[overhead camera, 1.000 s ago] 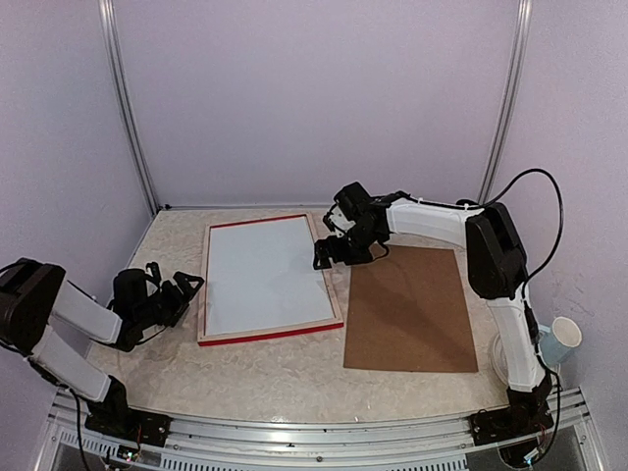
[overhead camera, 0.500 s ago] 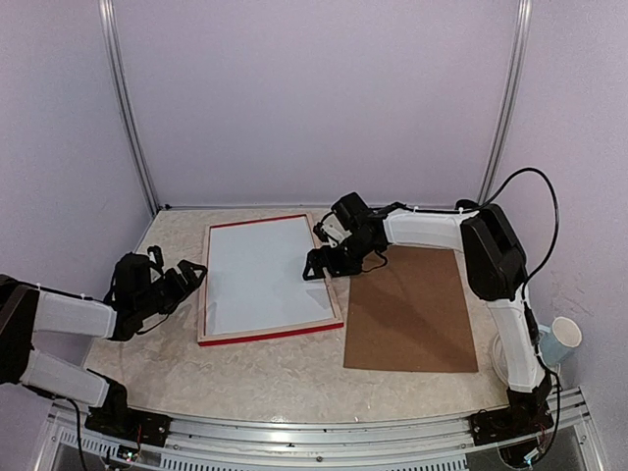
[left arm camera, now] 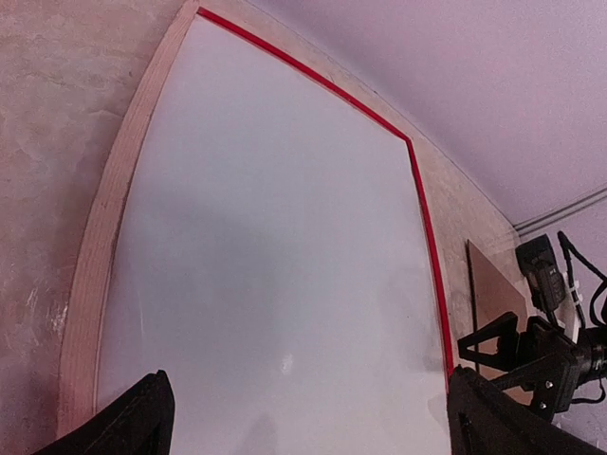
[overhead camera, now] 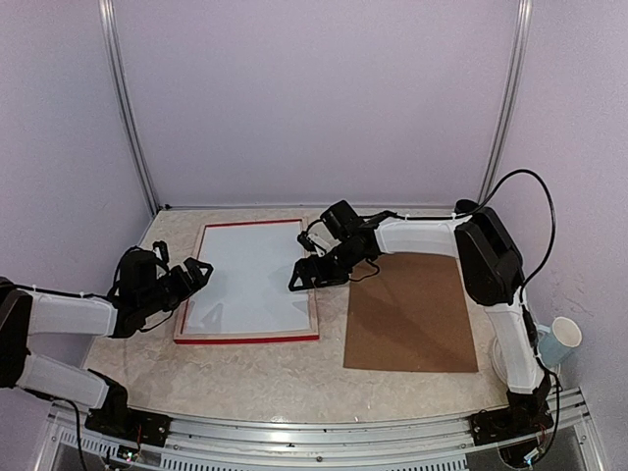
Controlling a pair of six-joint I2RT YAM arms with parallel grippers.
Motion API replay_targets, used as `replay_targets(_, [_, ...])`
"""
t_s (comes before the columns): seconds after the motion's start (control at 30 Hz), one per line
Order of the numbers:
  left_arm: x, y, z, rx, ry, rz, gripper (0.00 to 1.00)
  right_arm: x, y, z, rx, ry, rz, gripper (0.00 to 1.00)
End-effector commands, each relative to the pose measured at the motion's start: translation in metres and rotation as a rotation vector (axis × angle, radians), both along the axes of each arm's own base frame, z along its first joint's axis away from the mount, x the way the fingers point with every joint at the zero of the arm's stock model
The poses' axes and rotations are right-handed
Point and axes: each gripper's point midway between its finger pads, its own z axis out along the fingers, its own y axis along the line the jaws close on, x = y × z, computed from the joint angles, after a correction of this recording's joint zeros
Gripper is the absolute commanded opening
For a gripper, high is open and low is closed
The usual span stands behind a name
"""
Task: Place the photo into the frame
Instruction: Move the frame body to the center of the board, then turn over the backboard at the center of the board.
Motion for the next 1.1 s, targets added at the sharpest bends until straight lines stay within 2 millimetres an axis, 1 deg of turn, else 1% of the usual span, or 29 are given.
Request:
replay_targets(0.0, [0.004,-0.006,0.012,0.022,-0.035,-0.002,0.99,-0.016,0.021,0.013,0.065,-0.012,0.069,0.94])
replay_targets(0.1, [0.002,-0.01,0.014,0.031,-0.04,-0.008,0.99,-0.018,0.022,0.013,0.059,-0.015,0.072,0.94])
replay_targets(0.17, [0.0,-0.014,0.015,0.038,-0.043,-0.023,0.99,-0.014,0.017,0.012,0.032,-0.03,0.052,0.94])
replay_targets(0.2, [0.001,-0.013,0.017,0.051,-0.05,-0.009,0.99,-0.012,0.014,0.013,0.013,-0.048,0.039,0.95])
replay_targets(0.27, [0.0,-0.017,0.022,0.067,-0.061,-0.017,0.99,-0.006,0.005,0.016,-0.025,-0.089,0.008,0.99])
replay_targets(0.4, [0.001,-0.03,0.03,0.102,-0.079,-0.046,0.99,0.009,-0.021,0.034,-0.084,-0.181,-0.073,0.99])
replay_targets(0.43, [0.002,-0.035,0.032,0.107,-0.083,-0.06,0.99,0.012,-0.028,0.034,-0.094,-0.186,-0.092,0.99])
replay_targets(0.47, [0.002,-0.041,0.034,0.112,-0.089,-0.075,0.99,0.017,-0.038,0.041,-0.098,-0.201,-0.121,0.99])
replay_targets(0.53, [0.002,-0.055,0.039,0.132,-0.1,-0.114,0.99,0.024,-0.058,0.046,-0.093,-0.196,-0.177,0.99])
replay_targets(0.63, [0.003,-0.076,0.043,0.167,-0.11,-0.162,0.99,0.033,-0.095,0.052,-0.06,-0.169,-0.26,0.99])
replay_targets(0.7, [0.002,-0.093,0.046,0.187,-0.116,-0.201,0.99,0.038,-0.123,0.053,-0.042,-0.151,-0.321,0.99])
replay_targets(0.73, [0.002,-0.102,0.047,0.194,-0.119,-0.222,0.99,0.036,-0.138,0.048,-0.05,-0.14,-0.347,0.99])
replay_targets(0.77, [0.003,-0.112,0.052,0.194,-0.127,-0.244,0.99,0.038,-0.151,0.048,-0.054,-0.139,-0.373,0.99])
replay_targets(0.83, [0.003,-0.131,0.05,0.207,-0.122,-0.295,0.99,0.039,-0.174,0.048,-0.069,-0.138,-0.416,0.99])
replay_targets(1.0, [-0.001,-0.179,0.052,0.217,-0.131,-0.408,0.99,0.036,-0.23,0.038,-0.165,-0.129,-0.533,0.99])
replay_targets(1.07, [-0.004,-0.198,0.051,0.222,-0.129,-0.453,0.99,0.035,-0.254,0.034,-0.186,-0.119,-0.588,0.99])
